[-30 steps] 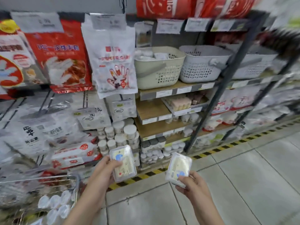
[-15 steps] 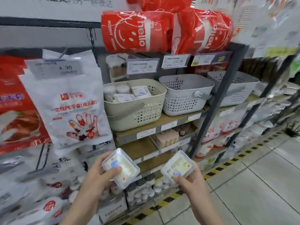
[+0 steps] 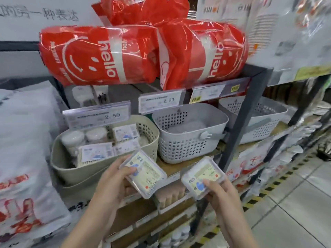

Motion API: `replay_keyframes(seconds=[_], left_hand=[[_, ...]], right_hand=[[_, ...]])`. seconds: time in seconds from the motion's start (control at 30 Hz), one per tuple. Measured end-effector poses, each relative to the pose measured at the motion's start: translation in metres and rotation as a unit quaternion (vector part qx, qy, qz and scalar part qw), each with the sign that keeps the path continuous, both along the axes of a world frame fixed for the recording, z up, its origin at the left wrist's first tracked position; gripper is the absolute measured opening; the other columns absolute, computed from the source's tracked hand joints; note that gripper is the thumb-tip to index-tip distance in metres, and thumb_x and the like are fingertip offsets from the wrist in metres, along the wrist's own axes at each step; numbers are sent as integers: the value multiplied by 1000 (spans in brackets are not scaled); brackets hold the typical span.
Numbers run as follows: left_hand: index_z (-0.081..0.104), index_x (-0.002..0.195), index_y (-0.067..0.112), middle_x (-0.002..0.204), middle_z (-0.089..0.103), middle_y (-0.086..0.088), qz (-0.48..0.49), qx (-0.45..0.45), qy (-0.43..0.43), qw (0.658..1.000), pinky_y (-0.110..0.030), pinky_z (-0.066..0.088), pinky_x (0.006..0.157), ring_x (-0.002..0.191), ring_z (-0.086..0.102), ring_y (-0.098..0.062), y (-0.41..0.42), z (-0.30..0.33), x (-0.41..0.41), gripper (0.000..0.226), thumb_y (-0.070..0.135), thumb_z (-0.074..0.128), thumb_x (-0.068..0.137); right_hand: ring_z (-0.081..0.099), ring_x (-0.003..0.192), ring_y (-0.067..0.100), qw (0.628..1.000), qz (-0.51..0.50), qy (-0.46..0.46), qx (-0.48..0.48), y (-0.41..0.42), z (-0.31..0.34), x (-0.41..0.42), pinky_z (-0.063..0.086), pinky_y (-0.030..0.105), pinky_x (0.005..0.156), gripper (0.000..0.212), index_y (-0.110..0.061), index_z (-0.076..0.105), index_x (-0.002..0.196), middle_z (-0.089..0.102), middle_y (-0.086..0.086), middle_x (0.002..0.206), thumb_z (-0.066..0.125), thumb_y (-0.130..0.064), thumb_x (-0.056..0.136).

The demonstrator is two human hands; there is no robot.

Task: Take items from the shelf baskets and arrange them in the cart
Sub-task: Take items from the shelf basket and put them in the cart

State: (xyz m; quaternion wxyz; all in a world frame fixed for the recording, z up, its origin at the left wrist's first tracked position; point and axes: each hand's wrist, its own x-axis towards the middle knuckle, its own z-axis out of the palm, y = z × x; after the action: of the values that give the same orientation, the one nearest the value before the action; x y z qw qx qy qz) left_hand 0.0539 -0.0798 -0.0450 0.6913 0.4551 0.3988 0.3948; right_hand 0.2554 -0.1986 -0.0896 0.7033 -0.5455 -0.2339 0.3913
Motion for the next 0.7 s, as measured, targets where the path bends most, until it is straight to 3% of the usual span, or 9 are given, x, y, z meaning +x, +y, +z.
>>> replay_keyframes(seconds=[0.2,0.33,0.43,0.53,0.63,0.7], left_hand=[[62,111,15,102,70,-12,72,65,12,995,-34,49,66,93,68,-26,35,29,66,24,9,60,88],[59,104,8,92,71,-10,155,99,32,982,-28,57,58,87,70,-25,57,39,107,18,5,62,87],[65,91,18,81,75,2,172,149,51,972,-23,57,58,80,72,-17,71,39,128,16,3,62,87],[68,82,26,78,73,12,186,192,72,961,-22,56,58,75,71,-8,80,38,139,22,5,63,87],[68,70,37,69,69,17,201,277,188,921,-24,54,62,69,67,-3,87,39,146,30,13,65,88],[66,61,22,53,63,4,231,340,311,857,-16,46,49,53,61,-7,88,42,154,23,11,71,80]], right_hand=[[71,92,19,997,23,-58,42,60,33,76,54,29,70,46,-27,69,102,73,3,102,75,-41,58],[71,86,18,994,55,-80,58,98,46,111,56,28,65,24,-35,67,94,74,2,97,73,-29,71],[71,84,20,993,65,-80,64,121,49,130,55,22,62,32,-21,62,103,73,6,95,73,-22,73],[72,81,17,990,76,-105,64,142,56,142,56,24,62,25,-14,60,107,74,3,91,67,-6,84],[70,84,17,975,89,-196,51,162,68,147,56,39,74,21,-21,62,99,74,-1,89,69,-9,83],[66,85,28,962,100,-250,34,175,74,149,52,50,76,15,-7,64,94,70,13,87,71,-10,81]])
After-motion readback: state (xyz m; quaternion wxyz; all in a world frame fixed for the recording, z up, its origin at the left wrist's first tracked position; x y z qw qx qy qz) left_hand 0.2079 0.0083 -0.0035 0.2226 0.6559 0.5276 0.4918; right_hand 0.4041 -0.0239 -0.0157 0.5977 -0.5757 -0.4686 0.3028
